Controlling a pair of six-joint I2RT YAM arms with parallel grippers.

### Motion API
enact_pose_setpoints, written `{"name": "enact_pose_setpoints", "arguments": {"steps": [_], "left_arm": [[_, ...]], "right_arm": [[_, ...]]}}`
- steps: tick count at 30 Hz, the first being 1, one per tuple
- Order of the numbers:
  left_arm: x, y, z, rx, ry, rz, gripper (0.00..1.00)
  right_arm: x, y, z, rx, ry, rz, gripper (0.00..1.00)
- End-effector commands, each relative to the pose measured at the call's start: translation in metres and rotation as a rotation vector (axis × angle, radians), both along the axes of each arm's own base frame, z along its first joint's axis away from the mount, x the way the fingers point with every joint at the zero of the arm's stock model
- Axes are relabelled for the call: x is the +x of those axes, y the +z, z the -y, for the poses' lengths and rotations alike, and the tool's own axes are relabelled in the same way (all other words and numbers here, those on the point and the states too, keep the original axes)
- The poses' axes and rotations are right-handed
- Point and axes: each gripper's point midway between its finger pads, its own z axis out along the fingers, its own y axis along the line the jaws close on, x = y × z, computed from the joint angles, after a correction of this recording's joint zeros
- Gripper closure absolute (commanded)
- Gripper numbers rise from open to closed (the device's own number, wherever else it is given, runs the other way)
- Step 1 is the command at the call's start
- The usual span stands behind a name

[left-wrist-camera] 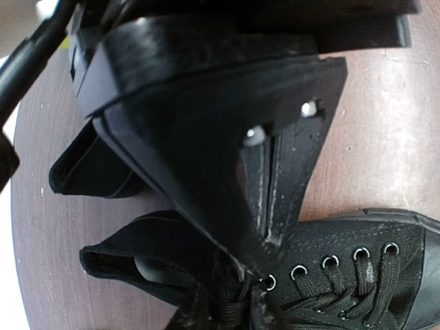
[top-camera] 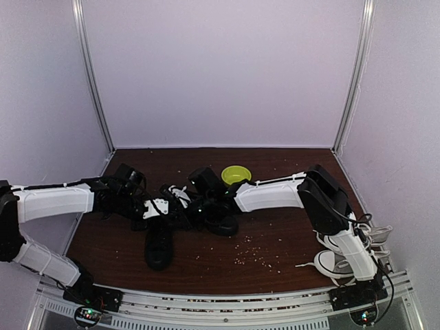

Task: Tie the shoes
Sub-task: Adjust the loops with the shoelace on the shoe.

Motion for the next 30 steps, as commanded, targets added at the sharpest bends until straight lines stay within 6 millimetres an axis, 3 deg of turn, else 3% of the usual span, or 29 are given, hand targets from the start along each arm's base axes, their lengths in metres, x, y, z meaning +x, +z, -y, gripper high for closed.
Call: {"name": "enact_pose_setpoints", "arguments": {"steps": [1, 10, 16, 25, 30], "left_arm": [[0.013, 0.011, 0.001, 0.003, 0.016, 0.059, 0.81], [0.005, -0.011, -0.025, 0.15, 0.033, 0.033, 0.89], [0.002, -0.015, -0.034, 0.164, 0.062, 0.034, 0.85], [0.002, -0.02, -0.042, 0.178, 0.081, 0.021, 0.84], [0.004, -0.021, -0.035, 0.152, 0.07, 0.017, 0.93]], "right_arm": [[0.002, 0.017, -0.005, 0.045, 0.009, 0.01, 1.0], [-0.007, 0.025, 0.008, 0.035, 0.031, 0.027, 1.0], [-0.012, 0.025, 0.012, 0.033, 0.041, 0.02, 1.0], [-0.017, 0.025, 0.017, 0.024, 0.052, 0.018, 1.0], [-0.017, 0.024, 0.019, 0.016, 0.055, 0.021, 1.0]]}}
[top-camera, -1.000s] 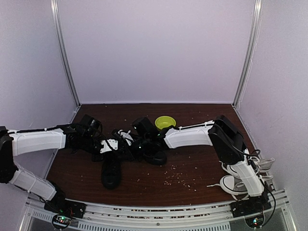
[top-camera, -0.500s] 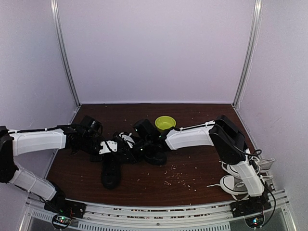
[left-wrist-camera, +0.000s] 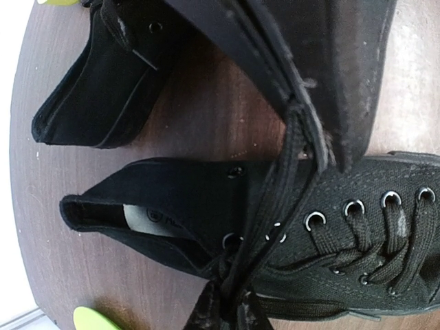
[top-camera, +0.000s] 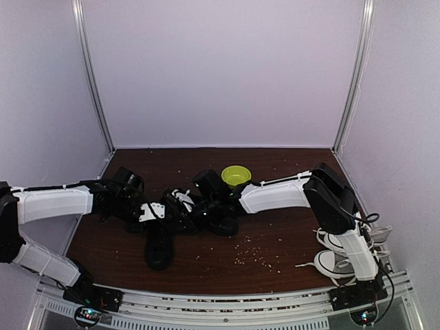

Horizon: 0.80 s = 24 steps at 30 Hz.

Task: Tie the shoes
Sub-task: Adjust the loops with the shoelace on the shoe.

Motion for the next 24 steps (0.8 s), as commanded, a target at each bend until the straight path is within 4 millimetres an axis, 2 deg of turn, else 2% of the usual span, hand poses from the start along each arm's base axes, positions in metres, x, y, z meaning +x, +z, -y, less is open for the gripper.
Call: {"name": "enact_pose_setpoints", "arguments": {"steps": [1, 11, 13, 16, 18, 22, 24], "left_arm": [[0.001, -0.007, -0.003, 0.009, 0.006, -0.016, 0.93], [0.002, -0.007, 0.004, -0.009, -0.01, -0.027, 0.99], [0.004, 0.002, 0.008, -0.035, -0.008, -0.018, 0.92], [0.004, 0.027, 0.019, -0.127, -0.025, 0.019, 0.65], [0.005, 0.045, 0.022, -0.174, -0.019, 0.055, 0.54], [-0.002, 0.065, 0.019, -0.218, 0.007, 0.041, 0.46], [-0.014, 0.067, 0.012, -0.229, 0.032, -0.012, 0.45]], "right_arm": [[-0.004, 0.024, 0.003, 0.031, 0.022, 0.026, 1.0], [-0.004, 0.018, 0.005, 0.018, 0.018, 0.025, 1.0], [-0.003, 0.018, 0.004, 0.02, 0.016, 0.026, 1.0], [0.001, 0.017, 0.0, 0.023, 0.012, 0.022, 1.0], [0.003, 0.016, -0.001, 0.024, 0.008, 0.017, 1.0], [0.006, 0.015, -0.002, 0.028, -0.002, 0.013, 1.0], [0.008, 0.016, -0.003, 0.032, -0.005, 0.017, 1.0]]}}
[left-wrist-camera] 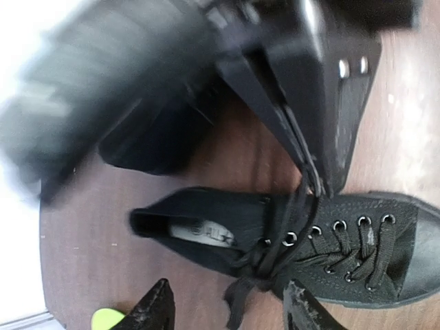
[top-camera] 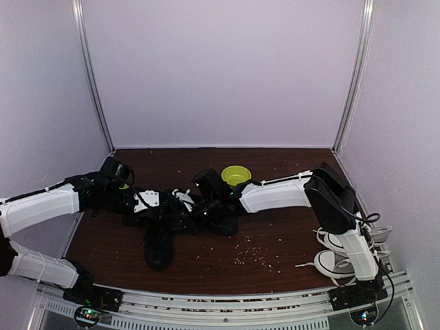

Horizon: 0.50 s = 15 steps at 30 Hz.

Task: Tie the shoes
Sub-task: Adjust the loops with the shoelace on the shoe.

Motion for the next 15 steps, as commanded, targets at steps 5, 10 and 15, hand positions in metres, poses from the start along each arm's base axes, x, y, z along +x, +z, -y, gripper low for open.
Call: {"name": "enact_pose_setpoints", "arguments": {"steps": [5, 10, 15], "left_arm": [[-0.037, 0.004, -0.026, -0.017, 0.105, -0.254, 0.6], [-0.049, -0.021, -0.03, 0.032, 0.144, -0.411, 0.72], [-0.023, -0.036, -0.03, 0.053, 0.218, -0.36, 0.55]], "right_arm": [[0.009, 0.014, -0.006, 0.036, -0.012, 0.007, 1.0], [0.01, 0.014, -0.008, 0.039, -0.013, 0.007, 1.0], [0.01, 0.014, -0.008, 0.041, -0.016, 0.007, 1.0]]}}
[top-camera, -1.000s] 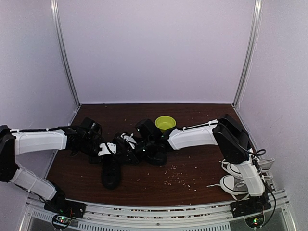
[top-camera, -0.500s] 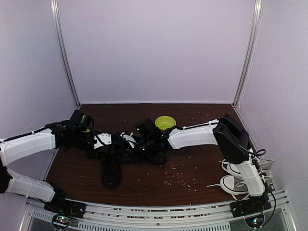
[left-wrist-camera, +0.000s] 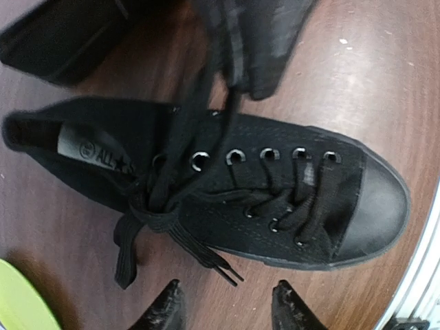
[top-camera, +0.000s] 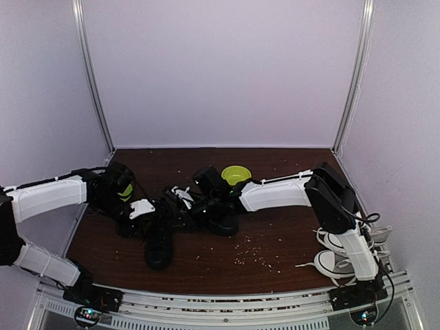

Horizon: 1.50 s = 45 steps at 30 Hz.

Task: Tie the shoes
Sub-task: Adjust the loops with the shoelace on the shoe.

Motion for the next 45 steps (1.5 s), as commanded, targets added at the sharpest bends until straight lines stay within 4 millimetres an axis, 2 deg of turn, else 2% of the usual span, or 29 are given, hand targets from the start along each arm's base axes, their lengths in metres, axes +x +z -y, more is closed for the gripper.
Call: {"name": "enact_pose_setpoints", "arguments": {"steps": [1, 5, 10, 11, 13, 14, 17, 22, 26, 31, 37, 45], "left_arm": [[0.021, -0.004, 0.003, 0.0, 0.069, 0.03, 0.55], [0.032, -0.012, 0.005, 0.012, 0.084, 0.038, 0.56], [0.034, -0.023, 0.0, 0.05, 0.091, 0.028, 0.59], [0.034, -0.025, -0.001, 0.057, 0.09, 0.026, 0.65], [0.032, -0.024, 0.0, 0.054, 0.088, 0.024, 0.92], [0.032, -0.022, 0.001, 0.045, 0.087, 0.026, 1.0], [0.024, -0.013, 0.003, 0.013, 0.084, 0.015, 1.0], [0.004, -0.011, -0.007, 0.036, 0.117, -0.049, 1.0], [-0.018, -0.017, -0.008, 0.039, 0.104, -0.158, 1.0], [-0.033, -0.029, -0.007, 0.059, 0.076, -0.279, 1.0], [-0.028, -0.046, -0.012, 0.133, 0.084, -0.331, 1.0], [-0.02, -0.049, -0.011, 0.148, 0.068, -0.315, 1.0]], "right_arm": [[0.005, 0.007, -0.005, 0.027, -0.004, 0.012, 1.0], [0.007, 0.008, -0.005, 0.027, -0.01, 0.015, 1.0], [0.007, 0.008, -0.006, 0.028, -0.012, 0.012, 1.0], [0.007, 0.008, -0.006, 0.028, -0.012, 0.012, 1.0], [0.007, 0.009, -0.006, 0.028, -0.01, 0.013, 1.0], [0.007, 0.009, -0.006, 0.028, -0.01, 0.014, 1.0], [0.007, 0.008, -0.005, 0.025, -0.009, 0.013, 1.0], [0.009, 0.004, -0.003, 0.016, -0.015, 0.011, 1.0], [0.015, 0.003, -0.002, 0.014, -0.03, 0.007, 1.0], [0.02, 0.001, -0.002, 0.011, -0.04, 0.009, 1.0], [0.026, 0.002, -0.007, 0.018, -0.047, 0.006, 1.0], [0.027, -0.002, -0.006, 0.01, -0.052, -0.002, 1.0]]}}
